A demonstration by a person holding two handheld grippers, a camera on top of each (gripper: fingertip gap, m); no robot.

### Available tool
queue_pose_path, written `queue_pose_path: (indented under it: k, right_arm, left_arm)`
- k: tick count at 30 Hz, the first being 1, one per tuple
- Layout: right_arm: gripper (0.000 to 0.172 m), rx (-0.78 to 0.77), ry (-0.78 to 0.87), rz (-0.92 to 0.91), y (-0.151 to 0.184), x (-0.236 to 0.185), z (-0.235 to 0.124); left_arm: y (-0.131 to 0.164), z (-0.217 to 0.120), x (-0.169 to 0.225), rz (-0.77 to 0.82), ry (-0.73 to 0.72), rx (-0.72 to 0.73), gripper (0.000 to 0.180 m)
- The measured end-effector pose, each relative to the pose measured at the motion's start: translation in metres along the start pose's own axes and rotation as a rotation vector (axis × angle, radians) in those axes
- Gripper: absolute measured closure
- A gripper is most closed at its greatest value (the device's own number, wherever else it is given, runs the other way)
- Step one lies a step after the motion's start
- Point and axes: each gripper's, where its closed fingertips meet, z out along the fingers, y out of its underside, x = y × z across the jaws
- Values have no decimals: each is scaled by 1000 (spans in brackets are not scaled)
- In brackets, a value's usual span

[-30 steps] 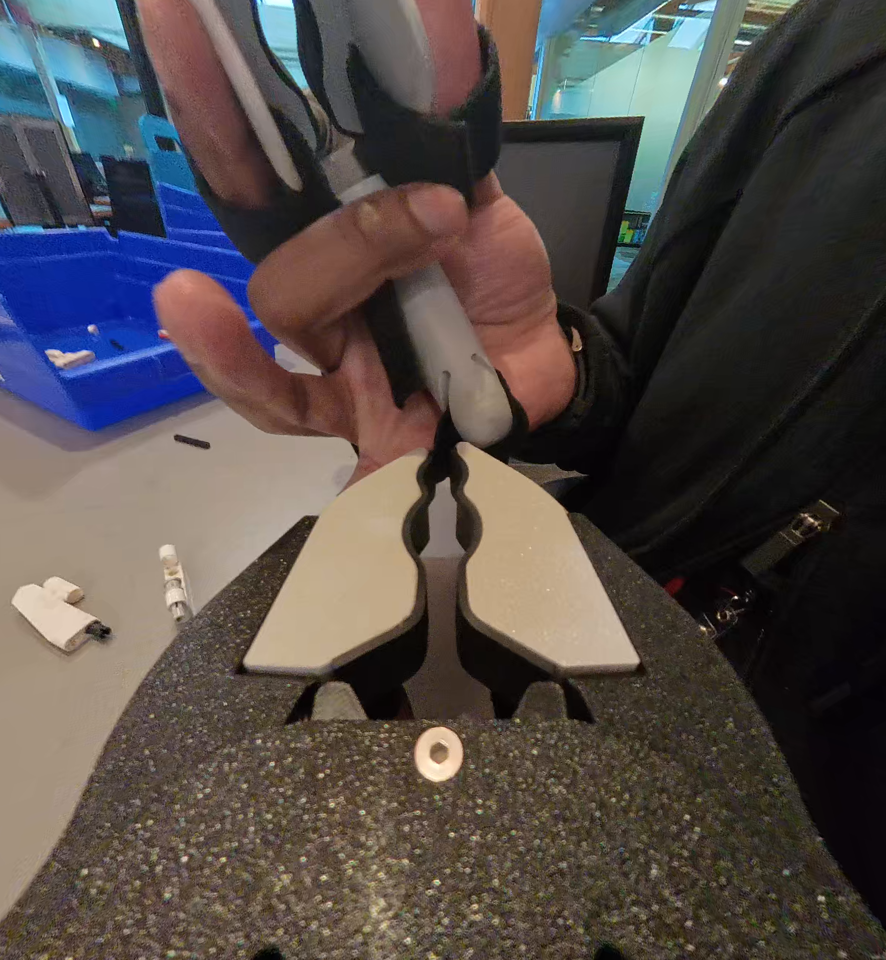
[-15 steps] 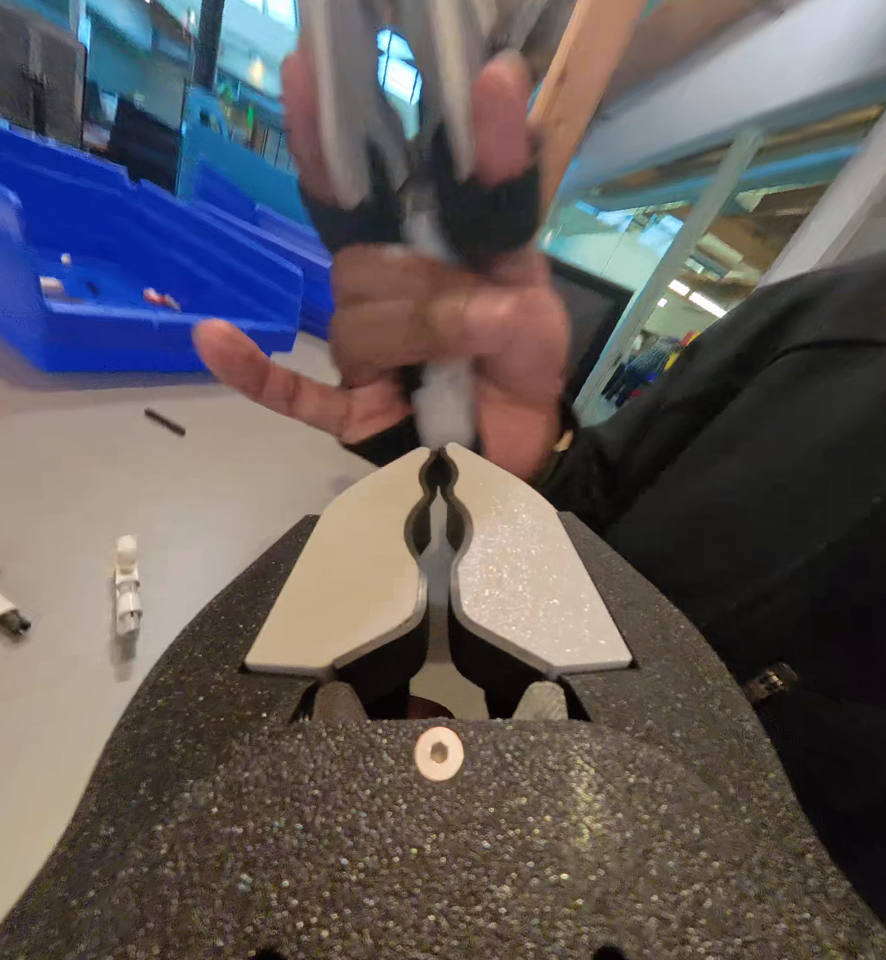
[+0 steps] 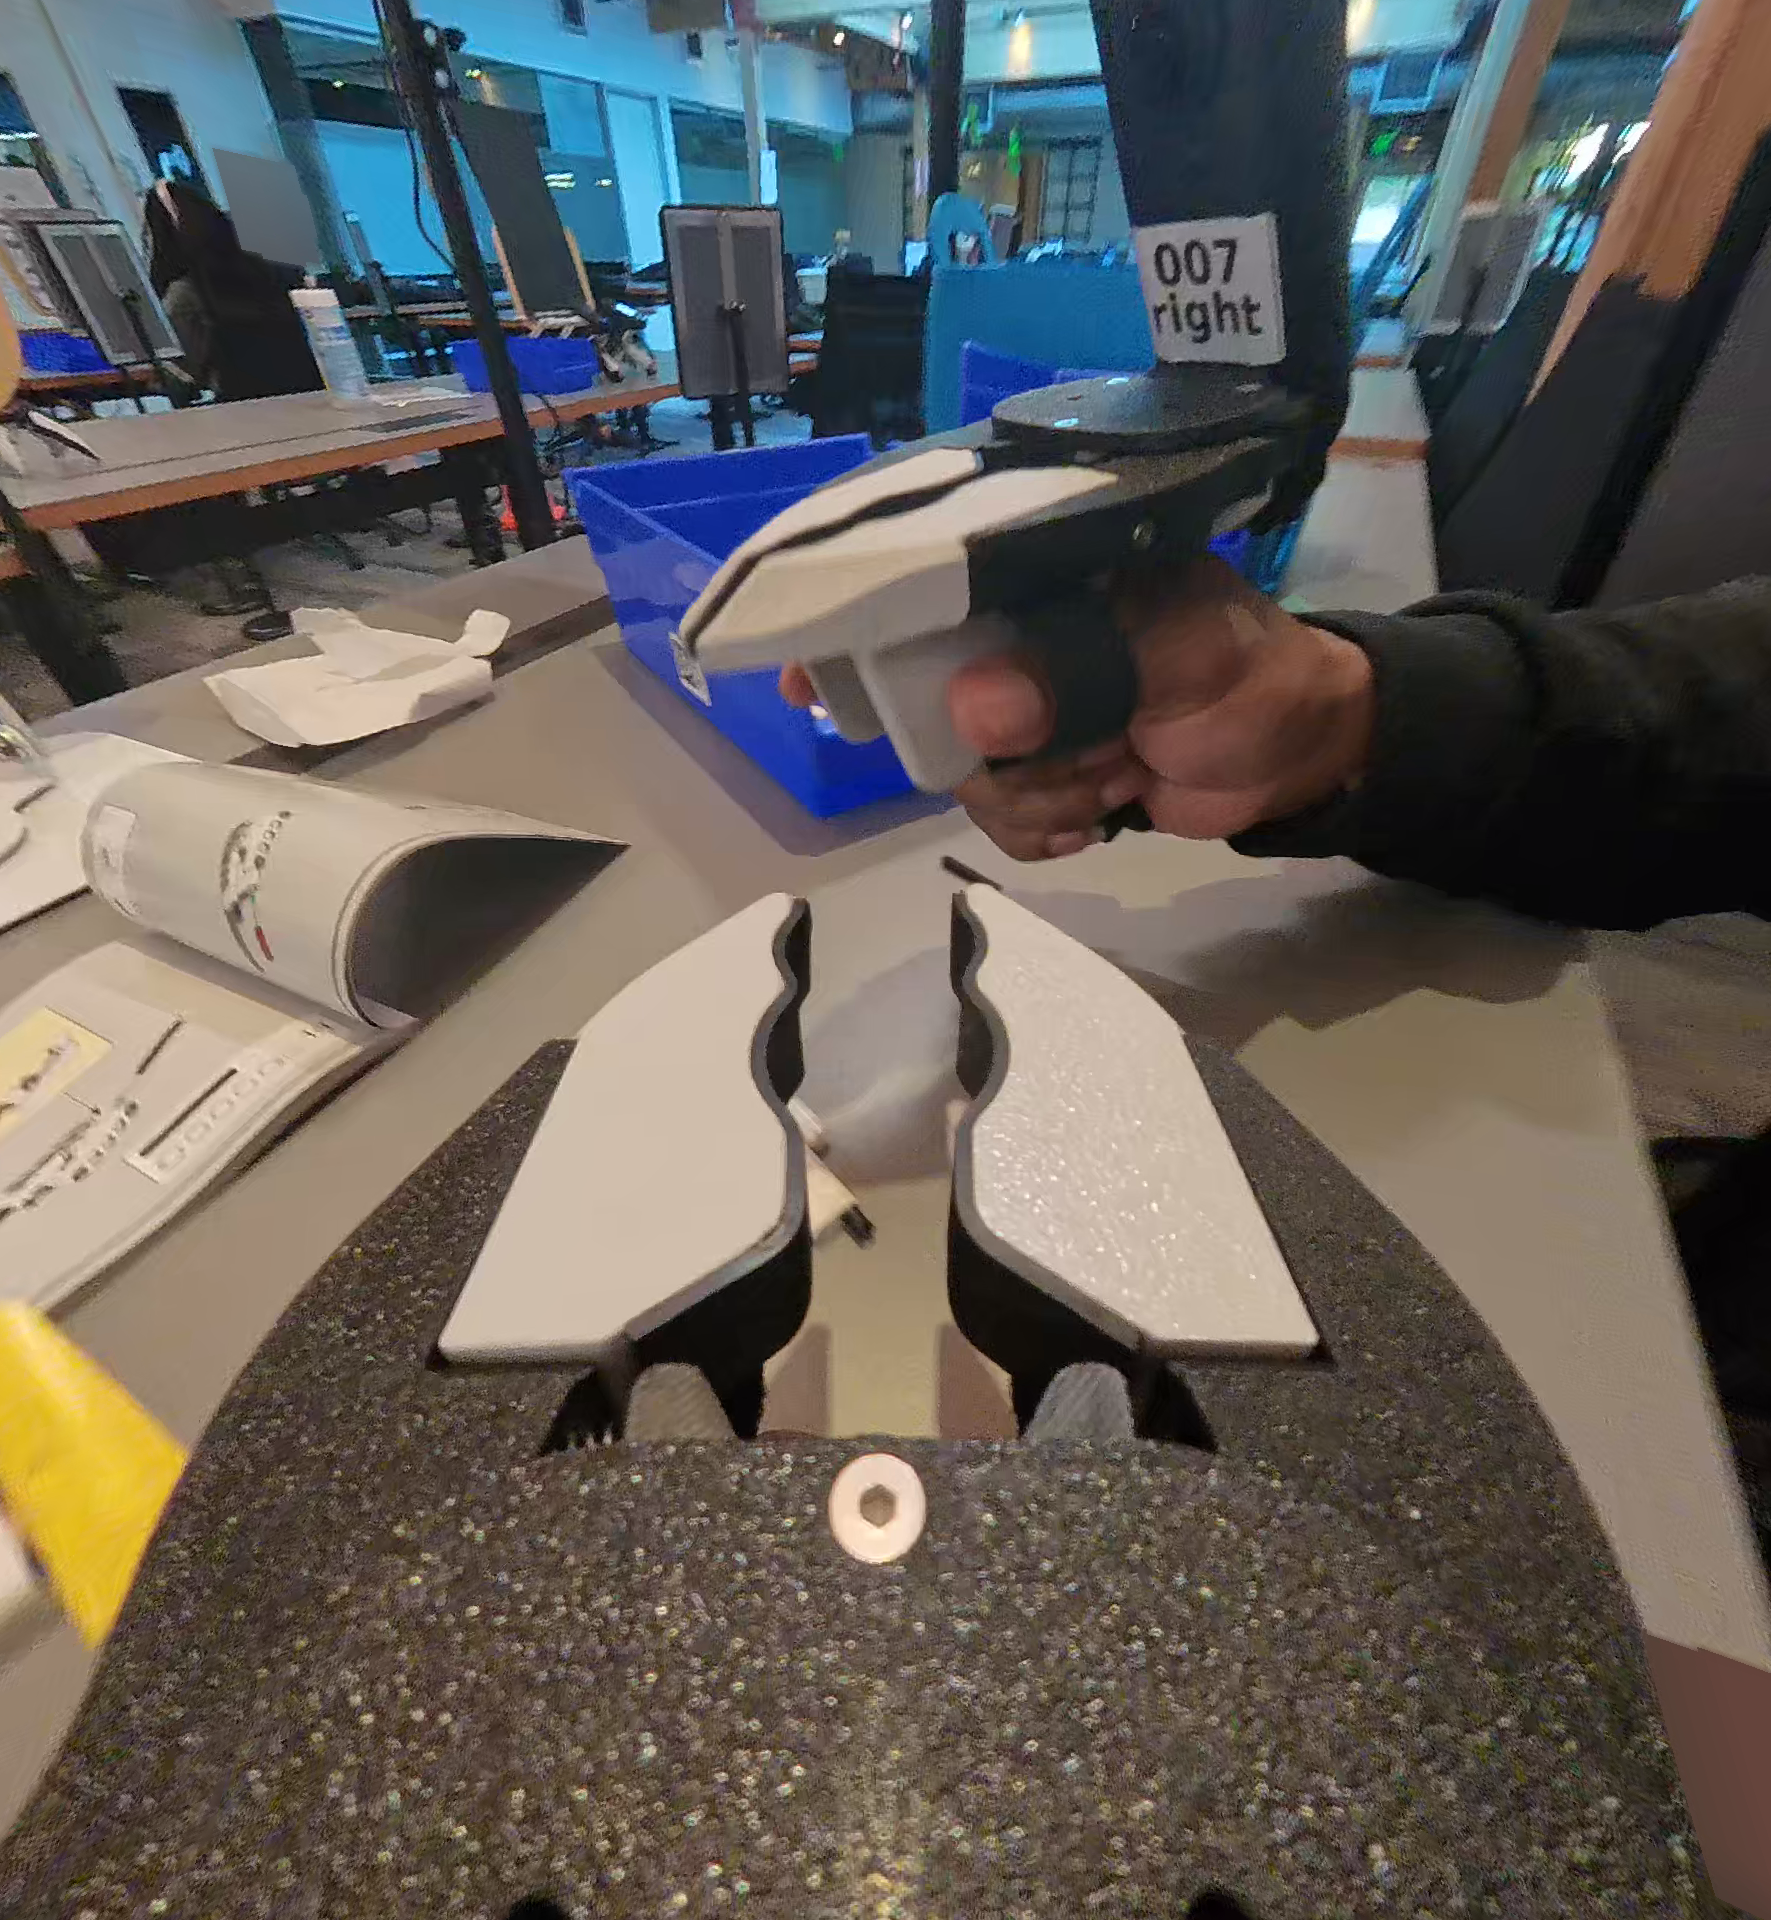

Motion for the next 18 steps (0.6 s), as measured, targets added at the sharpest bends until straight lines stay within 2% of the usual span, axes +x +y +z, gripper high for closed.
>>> queue_pose_path:
  k: [3, 6, 11, 18]
  right_arm:
    - [170, -76, 57, -39, 20, 13, 19]
    - [170, -128, 107, -45, 40, 25, 25]
    - [172, -145, 97, 3, 56, 27, 17]
    - [171, -193, 37, 13, 69, 14, 23]
  left_arm:
    - [4, 29, -18, 15, -69, 3, 155]
    - [15, 42, -31, -33, -117, 16, 155]
    - [18, 30, -29, -51, -86, 12, 156]
    - [28, 25, -37, -76, -80, -50, 156]
